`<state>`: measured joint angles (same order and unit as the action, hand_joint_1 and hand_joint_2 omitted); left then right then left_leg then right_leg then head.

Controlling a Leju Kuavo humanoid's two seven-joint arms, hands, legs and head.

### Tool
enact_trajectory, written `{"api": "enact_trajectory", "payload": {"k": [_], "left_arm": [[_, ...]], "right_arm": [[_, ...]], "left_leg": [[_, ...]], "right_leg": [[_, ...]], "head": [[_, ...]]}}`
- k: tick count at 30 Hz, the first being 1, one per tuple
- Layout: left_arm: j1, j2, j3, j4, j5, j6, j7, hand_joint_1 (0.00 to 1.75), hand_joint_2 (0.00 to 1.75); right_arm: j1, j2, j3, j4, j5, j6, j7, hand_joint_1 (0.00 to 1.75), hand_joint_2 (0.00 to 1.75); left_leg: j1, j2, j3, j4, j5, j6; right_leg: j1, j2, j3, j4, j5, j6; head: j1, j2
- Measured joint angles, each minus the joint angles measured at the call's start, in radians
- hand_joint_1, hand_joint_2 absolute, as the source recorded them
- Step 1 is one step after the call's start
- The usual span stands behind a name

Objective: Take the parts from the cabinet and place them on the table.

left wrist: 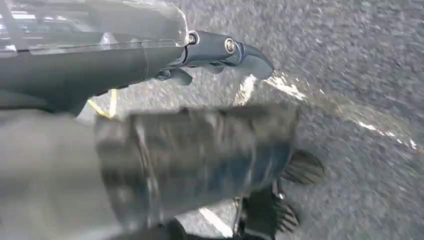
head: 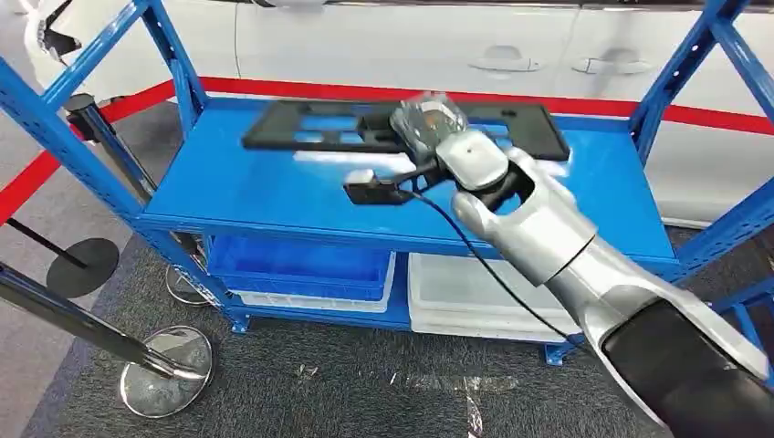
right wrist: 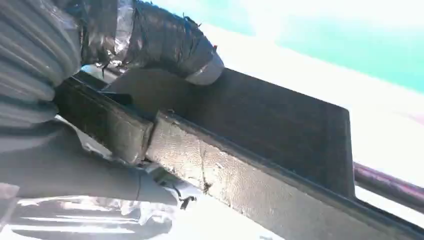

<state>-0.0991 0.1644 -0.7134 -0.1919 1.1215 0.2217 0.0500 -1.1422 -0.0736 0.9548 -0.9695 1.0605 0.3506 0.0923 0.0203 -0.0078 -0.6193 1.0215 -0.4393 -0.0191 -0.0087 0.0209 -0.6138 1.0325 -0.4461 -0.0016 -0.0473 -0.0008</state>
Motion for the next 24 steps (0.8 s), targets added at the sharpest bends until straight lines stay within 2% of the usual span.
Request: {"api": "enact_trajectory", "payload": {"k": [2,8,21,24], "left_arm": [[0.002,-0.003,0.000,0.000,0.000,-0.003,-0.002,0.00,1.75],[0.005,-0.003,0.000,0.000,-0.001,-0.005,-0.006,0.00,1.75],[0.005,-0.003,0.000,0.000,-0.023,-0.015,-0.010,0.00,1.75],[0.005,-0.003,-0.003,0.000,-0.060,-0.018,-0.044,0.00,1.75]], "right_arm": [[-0.023,0.000,0.003,-0.082,0.007,-0.020,0.000,1.61,1.75],[-0.027,-0.011,0.020,-0.209,0.013,-0.031,-0.004,1.64,1.75],[-0.027,-0.033,0.031,-0.305,-0.003,-0.030,-0.010,1.62,1.75],[-0.027,-0.040,0.034,-0.319,-0.009,-0.025,0.003,1.62,1.75]], "left_leg": [[0.001,-0.008,0.004,-0.001,0.000,0.000],[0.000,-0.008,0.004,-0.002,-0.001,-0.001],[-0.001,-0.007,0.005,-0.001,-0.002,0.000],[0.000,-0.007,0.005,-0.001,-0.002,0.000]], "right_leg": [[0.001,-0.008,0.007,0.000,-0.005,-0.001],[0.000,-0.007,0.008,-0.001,-0.005,-0.001],[0.000,-0.006,0.008,-0.001,-0.004,0.000],[0.000,-0.006,0.007,-0.001,-0.004,0.000]], "head": [[0.000,0.000],[-0.001,0.000],[-0.001,0.000],[0.000,0.000]]}}
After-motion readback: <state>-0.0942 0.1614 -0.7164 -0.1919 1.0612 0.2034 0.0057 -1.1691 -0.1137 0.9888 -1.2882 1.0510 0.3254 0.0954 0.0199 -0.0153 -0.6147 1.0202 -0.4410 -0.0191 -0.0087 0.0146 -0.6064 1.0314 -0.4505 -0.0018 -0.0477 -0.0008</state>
